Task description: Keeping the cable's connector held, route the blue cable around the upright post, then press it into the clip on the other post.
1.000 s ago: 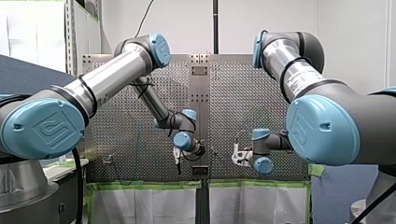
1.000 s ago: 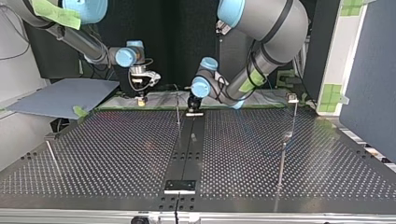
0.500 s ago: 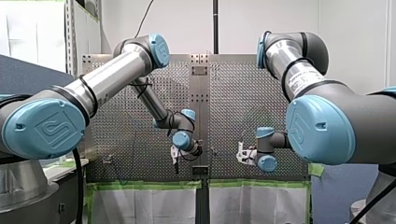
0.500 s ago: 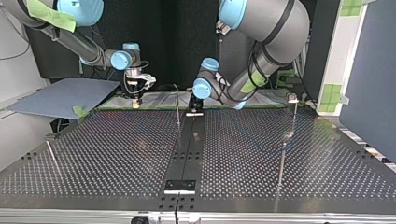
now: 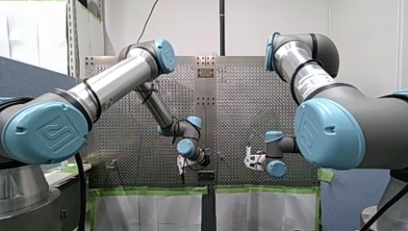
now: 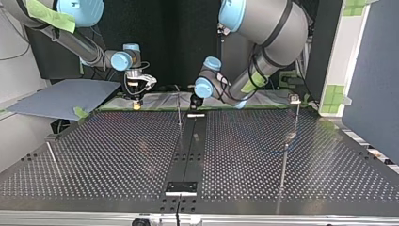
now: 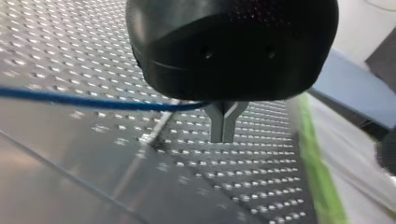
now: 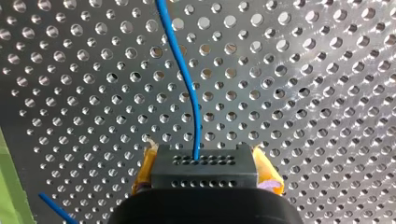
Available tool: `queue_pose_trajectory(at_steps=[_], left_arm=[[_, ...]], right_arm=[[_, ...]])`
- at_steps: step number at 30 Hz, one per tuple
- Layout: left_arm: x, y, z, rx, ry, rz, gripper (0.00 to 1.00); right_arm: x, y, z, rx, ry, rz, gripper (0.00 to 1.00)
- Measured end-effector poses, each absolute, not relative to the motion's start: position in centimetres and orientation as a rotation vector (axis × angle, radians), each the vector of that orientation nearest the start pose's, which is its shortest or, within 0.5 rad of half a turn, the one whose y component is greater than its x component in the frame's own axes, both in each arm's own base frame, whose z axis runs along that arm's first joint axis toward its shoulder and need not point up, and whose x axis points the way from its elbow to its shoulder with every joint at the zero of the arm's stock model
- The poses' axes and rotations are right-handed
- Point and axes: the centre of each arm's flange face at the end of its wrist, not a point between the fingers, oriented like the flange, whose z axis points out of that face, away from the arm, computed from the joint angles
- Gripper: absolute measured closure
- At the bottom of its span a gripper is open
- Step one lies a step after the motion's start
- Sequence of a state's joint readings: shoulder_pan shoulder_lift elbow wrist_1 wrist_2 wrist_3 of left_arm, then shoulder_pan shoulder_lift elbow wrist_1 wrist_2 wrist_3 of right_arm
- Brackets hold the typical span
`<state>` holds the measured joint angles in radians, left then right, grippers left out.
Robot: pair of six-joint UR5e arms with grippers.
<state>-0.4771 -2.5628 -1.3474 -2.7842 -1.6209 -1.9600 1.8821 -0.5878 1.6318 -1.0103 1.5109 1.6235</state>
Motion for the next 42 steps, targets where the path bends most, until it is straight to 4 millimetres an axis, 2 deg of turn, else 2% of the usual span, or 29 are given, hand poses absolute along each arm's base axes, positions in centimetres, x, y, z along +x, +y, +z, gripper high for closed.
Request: queue_pose_trajectory(at_steps=[13,33,35,36,38,39,41,42], left_arm=[[55.8,-42.6,-1.3,0.06,2.013,-0.521,1.0],[56.9,-42.9,-0.4,0.063,1.982,-0.562,1.0],[56.9,-43.0,-0.4,0.071,1.981,-0.556,0.85],[56.9,-43.0,-0.4,0.078,1.98,-0.553,0.85],[56.8,-43.1,-0.4,0.094,1.979,-0.552,0.76],[56.8,-43.2,-0.4,0.108,1.978,-0.553,0.76],[56.7,-43.4,-0.4,0.124,1.976,-0.552,0.58],[56.7,-43.3,-0.4,0.128,1.975,-0.547,0.58]], right_arm=[[32.1,-58.2,-5.9,1.509,-1.118,1.455,1.0],[32.1,-60.0,-5.0,1.502,-1.113,1.45,1.0],[32.1,-60.1,-4.9,1.502,-1.112,1.45,1.0],[32.1,-60.1,-4.9,1.502,-1.112,1.45,1.0],[32.1,-60.2,-4.9,1.503,-1.112,1.45,1.0],[32.1,-60.2,-4.9,1.503,-1.112,1.45,1.0],[32.1,-60.2,-4.9,1.503,-1.112,1.451,1.0],[32.1,-60.2,-4.9,1.503,-1.111,1.451,1.0]])
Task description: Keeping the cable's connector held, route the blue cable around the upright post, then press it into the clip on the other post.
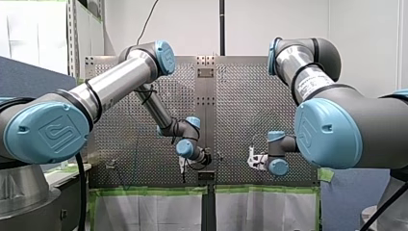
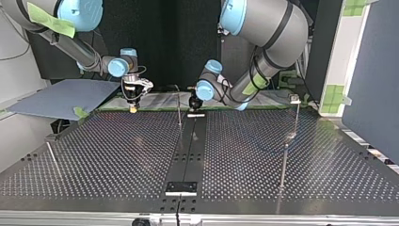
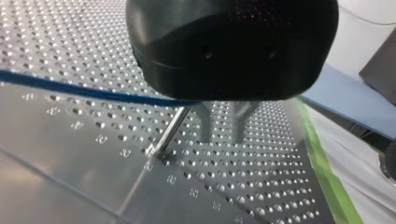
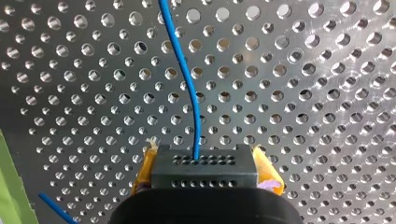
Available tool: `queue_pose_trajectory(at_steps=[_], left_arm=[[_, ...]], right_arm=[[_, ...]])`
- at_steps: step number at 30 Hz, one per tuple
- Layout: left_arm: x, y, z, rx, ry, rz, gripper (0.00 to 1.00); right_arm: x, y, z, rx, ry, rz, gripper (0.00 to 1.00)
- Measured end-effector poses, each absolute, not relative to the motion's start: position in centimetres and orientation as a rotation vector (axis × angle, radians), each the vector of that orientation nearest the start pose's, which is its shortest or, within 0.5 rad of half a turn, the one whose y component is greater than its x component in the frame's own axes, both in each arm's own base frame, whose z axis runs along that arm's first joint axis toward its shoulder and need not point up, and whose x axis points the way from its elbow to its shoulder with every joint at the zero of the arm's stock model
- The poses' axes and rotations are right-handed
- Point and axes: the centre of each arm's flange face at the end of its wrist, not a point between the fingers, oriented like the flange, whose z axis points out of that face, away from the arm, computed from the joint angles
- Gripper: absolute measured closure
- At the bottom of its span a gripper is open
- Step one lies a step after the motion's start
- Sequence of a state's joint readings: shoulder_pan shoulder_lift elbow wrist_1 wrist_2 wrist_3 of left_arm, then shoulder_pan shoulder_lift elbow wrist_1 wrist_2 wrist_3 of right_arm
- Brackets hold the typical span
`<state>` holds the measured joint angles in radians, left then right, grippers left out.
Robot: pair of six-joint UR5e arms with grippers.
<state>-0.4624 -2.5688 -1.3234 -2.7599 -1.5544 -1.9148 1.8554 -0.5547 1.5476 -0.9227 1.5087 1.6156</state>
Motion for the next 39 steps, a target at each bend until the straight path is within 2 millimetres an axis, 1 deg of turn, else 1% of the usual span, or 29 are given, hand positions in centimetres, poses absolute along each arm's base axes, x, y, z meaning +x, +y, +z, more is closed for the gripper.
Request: queue_pose_trajectory(at_steps=[1,2,3,4,5,11,14,21,24,30,39], left_arm=[[56.7,-43.3,-0.4,0.129,1.975,-0.543,0.46],[56.8,-43.2,-0.3,0.129,1.974,-0.538,0.26],[56.8,-43.2,-0.3,0.129,1.973,-0.533,0.26],[56.8,-43.2,-0.3,0.129,1.973,-0.529,0.11],[56.8,-43.2,-0.3,0.131,1.972,-0.526,0.0],[56.6,-43.3,-0.2,0.162,1.966,-0.473,0.0],[56.4,-43.4,0.3,0.176,1.966,-0.45,0.0],[56.2,-44.2,3.2,0.209,1.942,-0.437,0.0],[56.1,-44.4,3.7,0.217,1.938,-0.437,0.0],[54.6,-45.4,3.9,0.25,1.968,-0.406,0.0],[53.5,-44.9,3.6,0.262,2.031,-0.309,0.0]], right_arm=[[32.1,-60.2,-4.9,1.504,-1.111,1.452,1.0],[32.2,-60.2,-4.8,1.506,-1.11,1.453,1.0],[32.2,-60.2,-4.9,1.507,-1.109,1.454,1.0],[32.2,-60.2,-4.8,1.508,-1.108,1.455,1.0],[32.2,-60.2,-4.9,1.508,-1.108,1.456,1.0],[32.2,-60.1,-4.8,1.51,-1.107,1.458,1.0],[32.2,-60.1,-4.9,1.511,-1.108,1.46,1.0],[32.2,-60.1,-4.9,1.511,-1.11,1.461,1.0],[32.2,-60.1,-4.9,1.513,-1.112,1.46,1.0],[32.2,-60.0,-4.9,1.518,-1.115,1.456,1.0],[32.1,-60.0,-5.0,1.521,-1.119,1.453,1.0]])
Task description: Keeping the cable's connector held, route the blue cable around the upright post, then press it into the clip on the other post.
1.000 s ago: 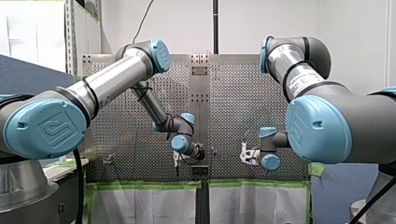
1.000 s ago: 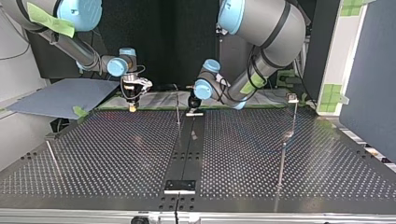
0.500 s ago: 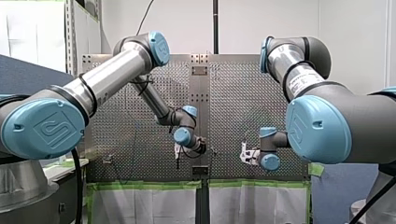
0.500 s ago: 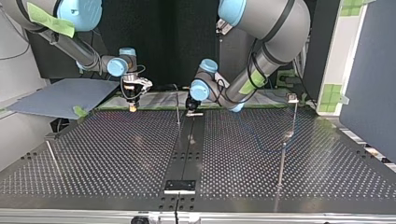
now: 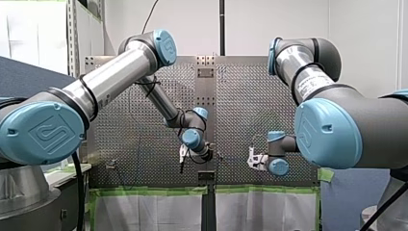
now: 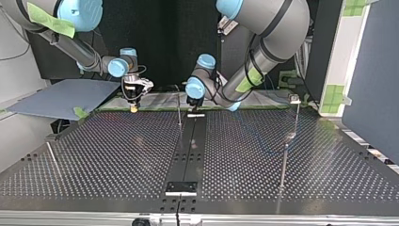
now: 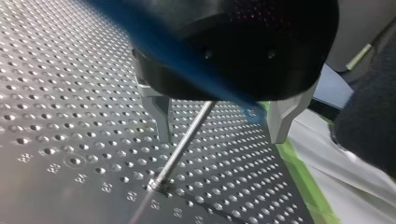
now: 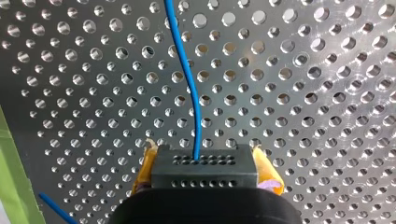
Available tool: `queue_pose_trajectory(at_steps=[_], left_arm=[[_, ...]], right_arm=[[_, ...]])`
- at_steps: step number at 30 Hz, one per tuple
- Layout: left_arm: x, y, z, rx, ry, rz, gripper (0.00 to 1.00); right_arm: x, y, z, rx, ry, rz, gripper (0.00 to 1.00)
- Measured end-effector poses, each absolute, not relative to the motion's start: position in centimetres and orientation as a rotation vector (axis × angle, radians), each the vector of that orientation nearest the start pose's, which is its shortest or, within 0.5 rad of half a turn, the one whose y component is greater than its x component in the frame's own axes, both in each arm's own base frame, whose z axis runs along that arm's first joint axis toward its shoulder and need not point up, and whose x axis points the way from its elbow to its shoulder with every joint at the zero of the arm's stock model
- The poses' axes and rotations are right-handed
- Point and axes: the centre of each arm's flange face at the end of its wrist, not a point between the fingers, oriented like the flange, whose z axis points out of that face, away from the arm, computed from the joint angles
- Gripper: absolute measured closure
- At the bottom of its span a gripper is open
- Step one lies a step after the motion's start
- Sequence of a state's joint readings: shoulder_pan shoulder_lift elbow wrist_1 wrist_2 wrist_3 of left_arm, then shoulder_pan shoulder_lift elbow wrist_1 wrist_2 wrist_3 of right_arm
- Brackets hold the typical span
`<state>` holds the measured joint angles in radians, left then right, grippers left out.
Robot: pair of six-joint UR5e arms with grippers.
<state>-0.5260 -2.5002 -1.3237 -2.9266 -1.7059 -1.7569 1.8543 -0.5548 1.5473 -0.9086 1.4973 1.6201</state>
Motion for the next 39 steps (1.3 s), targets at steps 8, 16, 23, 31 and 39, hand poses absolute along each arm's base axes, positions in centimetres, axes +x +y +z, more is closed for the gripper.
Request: queue_pose_trajectory(at_steps=[8,16,23,31,39], left_arm=[[51.8,-45.3,3.3,0.325,2.093,-0.274,0.0],[49.1,-45.4,3.1,0.369,2.126,-0.277,0.0],[47.4,-46.0,4.8,0.385,2.08,-0.319,0.0],[46.0,-46.9,5.5,0.394,2.044,-0.345,0.0],[45.6,-47.2,5.5,0.393,2.044,-0.354,0.0]], right_arm=[[32.1,-60.0,-5.0,1.521,-1.121,1.452,1.0],[32.0,-60.1,-5.0,1.52,-1.122,1.451,1.0],[32.0,-60.1,-5.0,1.52,-1.12,1.449,1.0],[31.9,-60.1,-5.0,1.521,-1.122,1.448,1.0],[31.9,-60.1,-5.0,1.521,-1.123,1.449,1.0]])
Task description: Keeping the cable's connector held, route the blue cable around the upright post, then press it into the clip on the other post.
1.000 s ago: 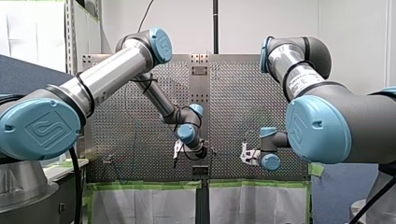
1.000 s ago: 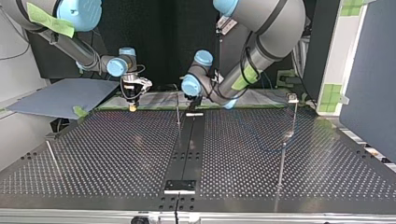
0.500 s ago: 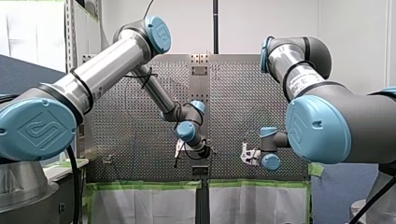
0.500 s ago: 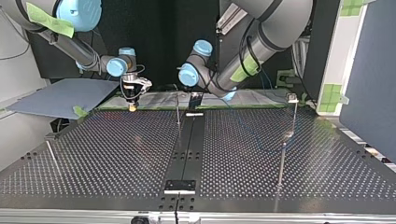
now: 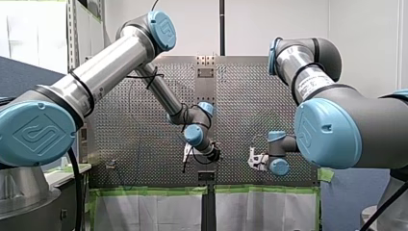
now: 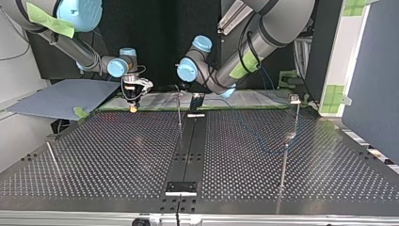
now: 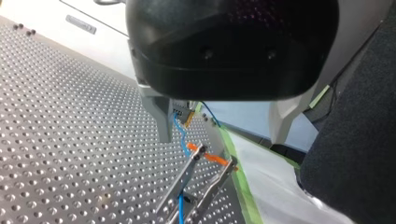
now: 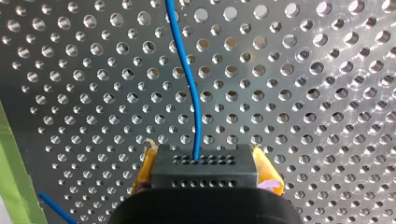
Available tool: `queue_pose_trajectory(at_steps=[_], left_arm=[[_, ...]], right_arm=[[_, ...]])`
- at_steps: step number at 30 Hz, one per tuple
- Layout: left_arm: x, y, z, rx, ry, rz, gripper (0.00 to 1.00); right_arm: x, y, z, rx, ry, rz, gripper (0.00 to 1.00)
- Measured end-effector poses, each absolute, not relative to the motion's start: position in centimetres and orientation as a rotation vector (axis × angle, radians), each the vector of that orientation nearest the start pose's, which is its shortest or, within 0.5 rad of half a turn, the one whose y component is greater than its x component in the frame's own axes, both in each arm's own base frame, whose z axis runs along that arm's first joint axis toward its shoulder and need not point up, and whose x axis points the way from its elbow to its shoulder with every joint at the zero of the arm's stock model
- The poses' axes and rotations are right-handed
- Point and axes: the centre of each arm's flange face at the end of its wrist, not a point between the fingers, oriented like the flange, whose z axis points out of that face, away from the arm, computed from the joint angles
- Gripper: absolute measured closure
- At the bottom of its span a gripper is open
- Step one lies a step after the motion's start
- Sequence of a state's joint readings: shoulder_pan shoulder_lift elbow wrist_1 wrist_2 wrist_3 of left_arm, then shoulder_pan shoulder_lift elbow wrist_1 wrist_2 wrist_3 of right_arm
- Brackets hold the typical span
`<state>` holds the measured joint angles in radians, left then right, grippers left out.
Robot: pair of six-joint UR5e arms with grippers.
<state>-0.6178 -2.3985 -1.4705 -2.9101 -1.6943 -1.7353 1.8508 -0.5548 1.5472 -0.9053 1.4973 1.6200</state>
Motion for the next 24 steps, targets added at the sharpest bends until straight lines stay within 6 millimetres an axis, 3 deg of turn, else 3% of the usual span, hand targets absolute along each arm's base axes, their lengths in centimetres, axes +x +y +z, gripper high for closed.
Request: queue_pose_trajectory(at_steps=[14,24], left_arm=[[45.4,-47.3,5.5,0.388,2.05,-0.349,0.0],[42.5,-48.2,7.7,0.396,1.994,-0.314,0.0]], right_arm=[[31.9,-60.1,-5.0,1.52,-1.125,1.45,1.0],[31.8,-60.2,-5.0,1.52,-1.127,1.453,1.0]])
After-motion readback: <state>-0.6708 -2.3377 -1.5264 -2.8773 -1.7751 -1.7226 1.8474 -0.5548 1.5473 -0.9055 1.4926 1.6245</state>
